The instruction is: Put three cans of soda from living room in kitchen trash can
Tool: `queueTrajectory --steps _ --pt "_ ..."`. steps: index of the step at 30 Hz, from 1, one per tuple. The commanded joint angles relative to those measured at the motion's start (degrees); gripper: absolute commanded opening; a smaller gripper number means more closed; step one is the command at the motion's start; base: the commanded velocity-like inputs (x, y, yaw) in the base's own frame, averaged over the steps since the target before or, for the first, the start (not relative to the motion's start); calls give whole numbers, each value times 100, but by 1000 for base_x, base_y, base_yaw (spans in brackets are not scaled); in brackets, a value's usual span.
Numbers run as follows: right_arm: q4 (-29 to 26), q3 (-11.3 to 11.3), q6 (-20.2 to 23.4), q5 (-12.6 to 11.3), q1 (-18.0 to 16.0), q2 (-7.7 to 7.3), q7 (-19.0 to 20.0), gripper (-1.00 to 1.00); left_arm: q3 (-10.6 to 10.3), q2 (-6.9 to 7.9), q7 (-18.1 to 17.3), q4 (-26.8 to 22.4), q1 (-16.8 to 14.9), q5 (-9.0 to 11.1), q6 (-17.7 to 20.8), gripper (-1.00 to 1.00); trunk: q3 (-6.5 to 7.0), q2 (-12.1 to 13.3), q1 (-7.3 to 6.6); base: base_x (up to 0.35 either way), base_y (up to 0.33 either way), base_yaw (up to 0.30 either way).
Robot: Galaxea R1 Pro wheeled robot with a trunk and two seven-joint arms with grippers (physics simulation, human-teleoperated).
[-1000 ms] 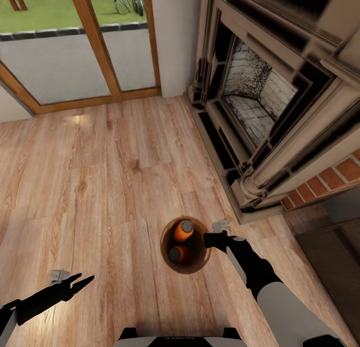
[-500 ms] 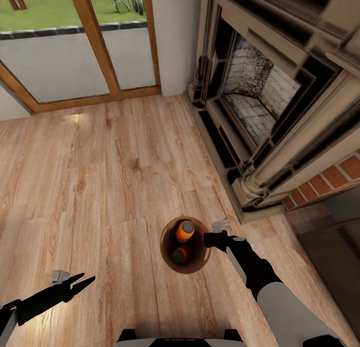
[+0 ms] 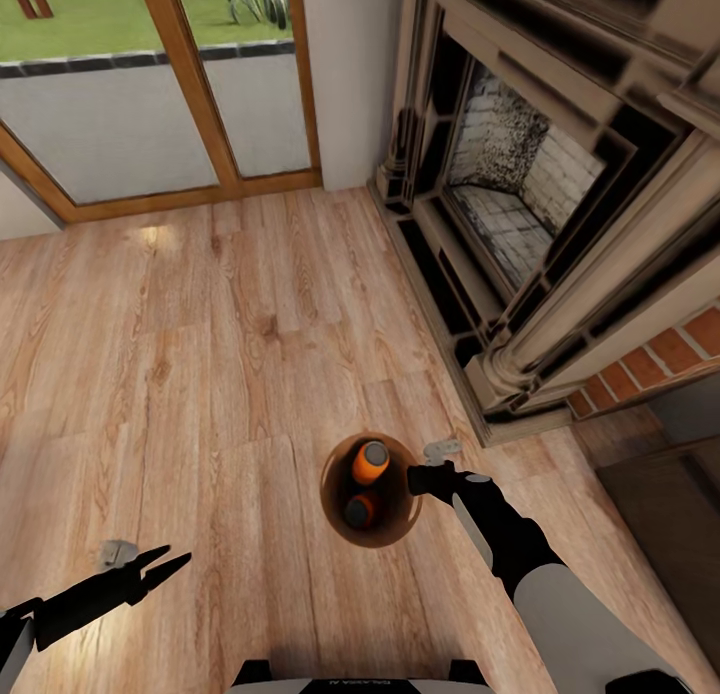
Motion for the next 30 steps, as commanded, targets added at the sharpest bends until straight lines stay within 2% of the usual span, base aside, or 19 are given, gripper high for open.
queueTrajectory --steps 1,4,8,30 --pt "-2 -2 8 -66 -1 1 50 -100 0 0 -4 -1 0 0 0 100 -18 -42 22 0 0 0" --pt "-2 3 8 -67 -1 1 51 -100 0 0 -297 -10 0 0 0 100 -54 -122 66 0 0 0" --pt "-2 4 8 -66 -1 1 53 -100 0 0 -388 -11 0 0 0 100 -72 -162 88 0 0 0" --pt "-2 4 8 -66 -1 1 51 -100 0 0 -423 -11 0 0 0 100 -467 -1044 571 0 0 0"
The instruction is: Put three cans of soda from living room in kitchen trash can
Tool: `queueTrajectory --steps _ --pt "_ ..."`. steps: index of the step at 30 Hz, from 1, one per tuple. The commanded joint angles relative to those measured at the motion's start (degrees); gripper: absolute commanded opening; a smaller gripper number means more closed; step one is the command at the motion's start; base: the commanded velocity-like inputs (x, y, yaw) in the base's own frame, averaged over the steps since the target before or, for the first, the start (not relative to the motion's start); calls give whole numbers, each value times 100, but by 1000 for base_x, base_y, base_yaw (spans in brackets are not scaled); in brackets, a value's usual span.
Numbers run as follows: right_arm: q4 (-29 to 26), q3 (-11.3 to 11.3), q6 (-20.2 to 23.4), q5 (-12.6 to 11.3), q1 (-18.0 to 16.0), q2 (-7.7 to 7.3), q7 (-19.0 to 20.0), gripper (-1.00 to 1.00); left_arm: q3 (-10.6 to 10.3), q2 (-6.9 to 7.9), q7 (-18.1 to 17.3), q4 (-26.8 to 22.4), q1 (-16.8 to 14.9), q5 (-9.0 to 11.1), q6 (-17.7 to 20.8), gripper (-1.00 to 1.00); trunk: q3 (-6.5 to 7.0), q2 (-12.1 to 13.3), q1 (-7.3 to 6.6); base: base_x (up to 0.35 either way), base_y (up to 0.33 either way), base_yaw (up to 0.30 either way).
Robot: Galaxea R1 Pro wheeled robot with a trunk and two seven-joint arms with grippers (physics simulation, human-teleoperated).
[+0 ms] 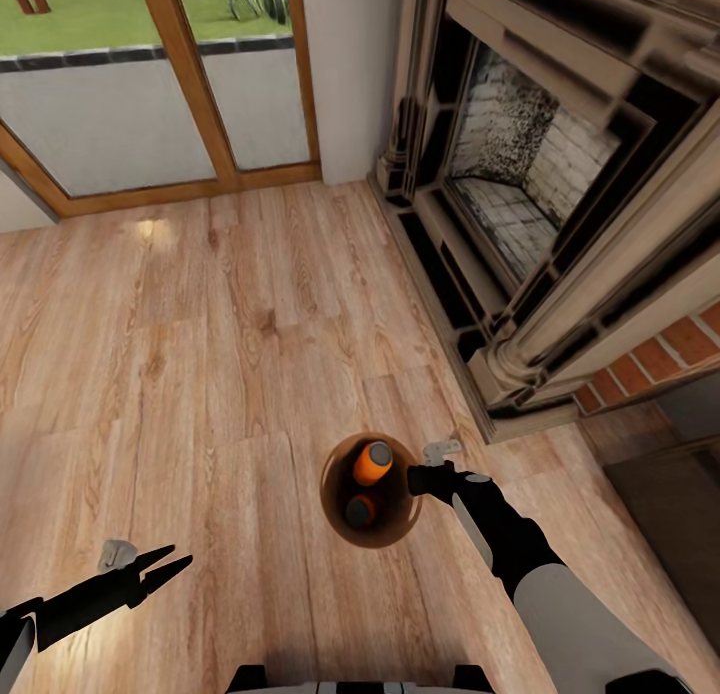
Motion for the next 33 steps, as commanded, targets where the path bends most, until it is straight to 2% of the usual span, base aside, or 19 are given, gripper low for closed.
queueTrajectory --steps 1,9,12,33 --pt "-3 -1 8 -76 -1 2 53 -100 0 0 0 0 0 0 0 100 -18 -42 22 0 0 0" --pt "-3 -1 10 -75 -1 2 52 -100 0 0 -161 0 0 0 0 100 -162 -363 198 0 0 0" --pt "-3 -1 12 -75 -1 2 51 -100 0 0 -217 0 0 0 0 100 -162 -363 198 0 0 0" --pt "-3 -1 17 -75 -1 2 53 -100 0 0 -246 -7 0 0 4 100 -539 -1205 659 0 0 0"
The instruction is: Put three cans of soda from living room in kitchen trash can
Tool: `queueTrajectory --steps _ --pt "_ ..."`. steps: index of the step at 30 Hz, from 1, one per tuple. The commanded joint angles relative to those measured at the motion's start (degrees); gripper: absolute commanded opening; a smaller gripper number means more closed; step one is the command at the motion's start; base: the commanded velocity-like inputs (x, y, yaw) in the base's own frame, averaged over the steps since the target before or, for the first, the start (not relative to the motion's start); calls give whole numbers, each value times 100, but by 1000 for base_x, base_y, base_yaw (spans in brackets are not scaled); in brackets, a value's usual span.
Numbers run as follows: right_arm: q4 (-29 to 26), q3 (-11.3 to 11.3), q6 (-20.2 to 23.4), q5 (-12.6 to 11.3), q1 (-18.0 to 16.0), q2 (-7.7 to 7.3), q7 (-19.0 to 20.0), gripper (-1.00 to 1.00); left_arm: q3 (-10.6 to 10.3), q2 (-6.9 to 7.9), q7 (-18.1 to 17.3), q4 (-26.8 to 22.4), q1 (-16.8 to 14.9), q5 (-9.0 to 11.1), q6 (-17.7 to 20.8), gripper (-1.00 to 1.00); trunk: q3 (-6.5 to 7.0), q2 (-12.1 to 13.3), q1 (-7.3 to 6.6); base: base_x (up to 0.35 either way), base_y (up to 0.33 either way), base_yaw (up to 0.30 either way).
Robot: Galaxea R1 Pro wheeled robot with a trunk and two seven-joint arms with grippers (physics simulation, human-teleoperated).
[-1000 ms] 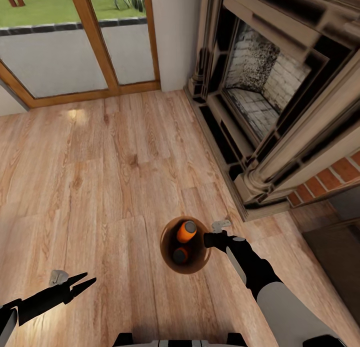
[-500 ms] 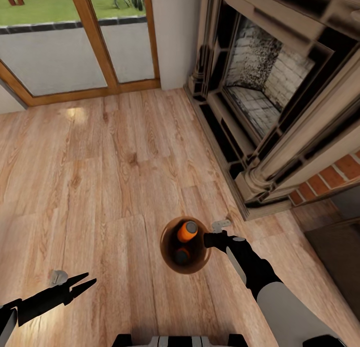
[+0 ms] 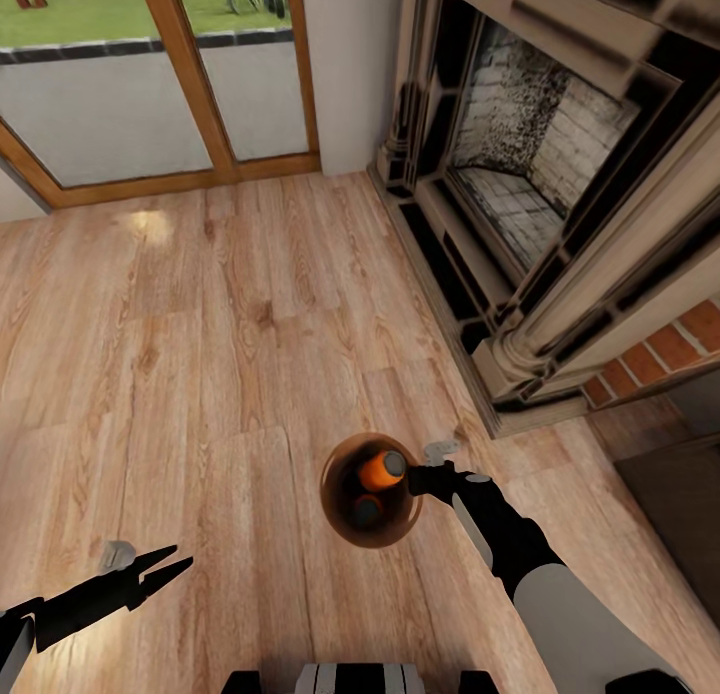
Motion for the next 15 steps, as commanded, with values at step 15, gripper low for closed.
queueTrajectory --steps 15 --pt "-4 -1 9 -76 -2 2 49 -100 0 0 0 4 0 0 -4 100 -270 -603 330 0 0 0"
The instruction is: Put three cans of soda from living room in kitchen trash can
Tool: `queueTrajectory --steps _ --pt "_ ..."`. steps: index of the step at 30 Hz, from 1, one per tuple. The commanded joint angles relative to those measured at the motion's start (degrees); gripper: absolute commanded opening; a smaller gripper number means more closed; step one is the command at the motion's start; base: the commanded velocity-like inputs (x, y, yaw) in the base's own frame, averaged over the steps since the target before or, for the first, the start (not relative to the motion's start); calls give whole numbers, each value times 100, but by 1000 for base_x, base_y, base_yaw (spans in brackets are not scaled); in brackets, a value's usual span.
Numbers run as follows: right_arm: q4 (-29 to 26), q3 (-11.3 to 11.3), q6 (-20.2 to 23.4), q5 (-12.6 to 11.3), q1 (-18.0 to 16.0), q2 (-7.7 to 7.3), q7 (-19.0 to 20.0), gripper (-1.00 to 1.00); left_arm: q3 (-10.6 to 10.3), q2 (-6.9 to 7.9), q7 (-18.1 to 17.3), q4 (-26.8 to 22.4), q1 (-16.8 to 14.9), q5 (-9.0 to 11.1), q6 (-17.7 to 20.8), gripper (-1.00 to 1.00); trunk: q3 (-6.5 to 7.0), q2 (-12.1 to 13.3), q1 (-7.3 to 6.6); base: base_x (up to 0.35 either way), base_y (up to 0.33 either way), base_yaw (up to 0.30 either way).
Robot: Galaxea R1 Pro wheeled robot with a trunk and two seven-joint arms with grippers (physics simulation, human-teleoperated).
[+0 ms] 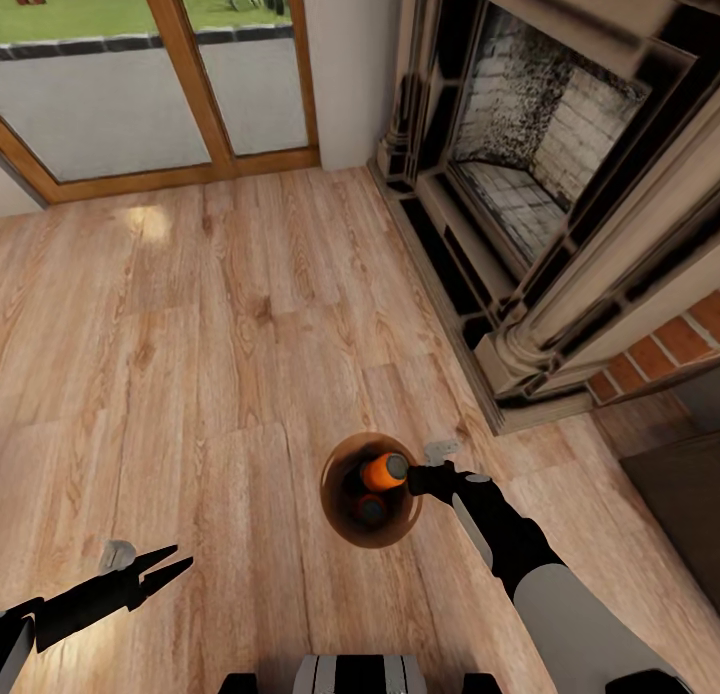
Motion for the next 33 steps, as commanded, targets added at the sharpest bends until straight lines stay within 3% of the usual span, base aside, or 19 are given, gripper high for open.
queueTrajectory --steps 1,25,33 --pt "-3 -1 8 -75 -2 2 52 -100 0 0 0 1 0 0 0 100 -18 -42 22 0 0 0" --pt "6 6 14 -75 -2 10 51 -100 -4 0 0 -4 0 0 4 100 -449 -1004 549 0 0 0" --pt "7 8 12 -75 -2 10 51 -100 0 0 -7 -2 0 0 6 100 -467 -1044 571 0 0 0"
